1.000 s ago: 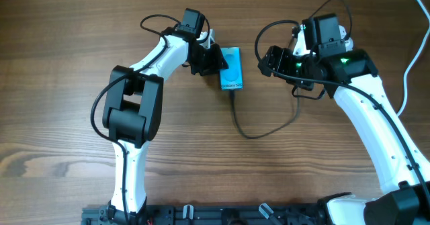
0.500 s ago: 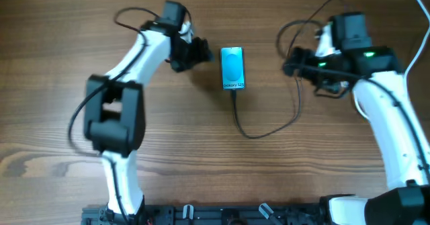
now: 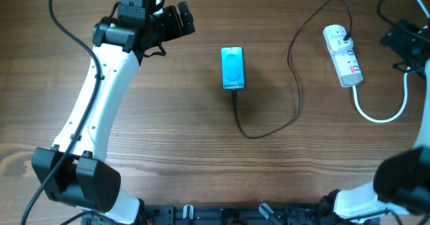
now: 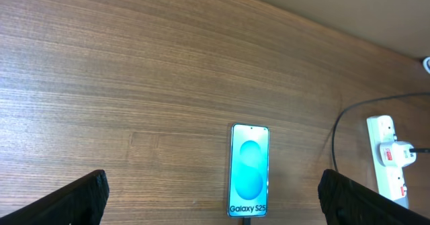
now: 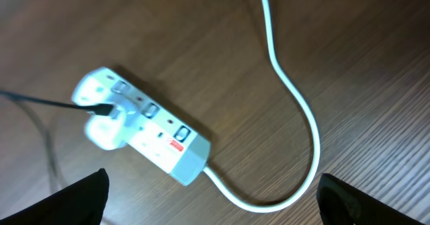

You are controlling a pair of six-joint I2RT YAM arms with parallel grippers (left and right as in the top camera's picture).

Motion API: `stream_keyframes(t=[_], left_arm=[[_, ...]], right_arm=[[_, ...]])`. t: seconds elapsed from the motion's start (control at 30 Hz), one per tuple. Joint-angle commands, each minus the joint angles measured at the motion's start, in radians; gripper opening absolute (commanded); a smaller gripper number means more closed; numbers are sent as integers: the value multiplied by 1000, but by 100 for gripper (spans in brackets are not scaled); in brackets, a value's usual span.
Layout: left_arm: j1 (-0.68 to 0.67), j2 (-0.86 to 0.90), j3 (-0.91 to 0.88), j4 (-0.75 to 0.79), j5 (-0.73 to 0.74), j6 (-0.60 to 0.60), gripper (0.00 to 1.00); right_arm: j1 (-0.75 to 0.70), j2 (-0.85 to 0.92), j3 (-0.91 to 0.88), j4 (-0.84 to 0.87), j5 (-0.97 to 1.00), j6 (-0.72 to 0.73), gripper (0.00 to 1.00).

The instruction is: Plug charger to phone and switch on socket

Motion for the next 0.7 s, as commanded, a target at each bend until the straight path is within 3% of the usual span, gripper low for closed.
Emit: stream_keyframes(t=[0.0,0.13,0.3,0.67], left_arm=[[-2,4,1,2,-21,5,100],[-2,4,1,2,-21,5,100],[-2,4,1,2,-21,5,100],[-2,4,1,2,-21,5,100]], right_arm=[[-4,147,10,51,-5,-57,100],[-4,290,10,100,-23,-64,100],[-4,373,10,183,-216,-119,100],[-4,409,-10,255,-116,-33,100]])
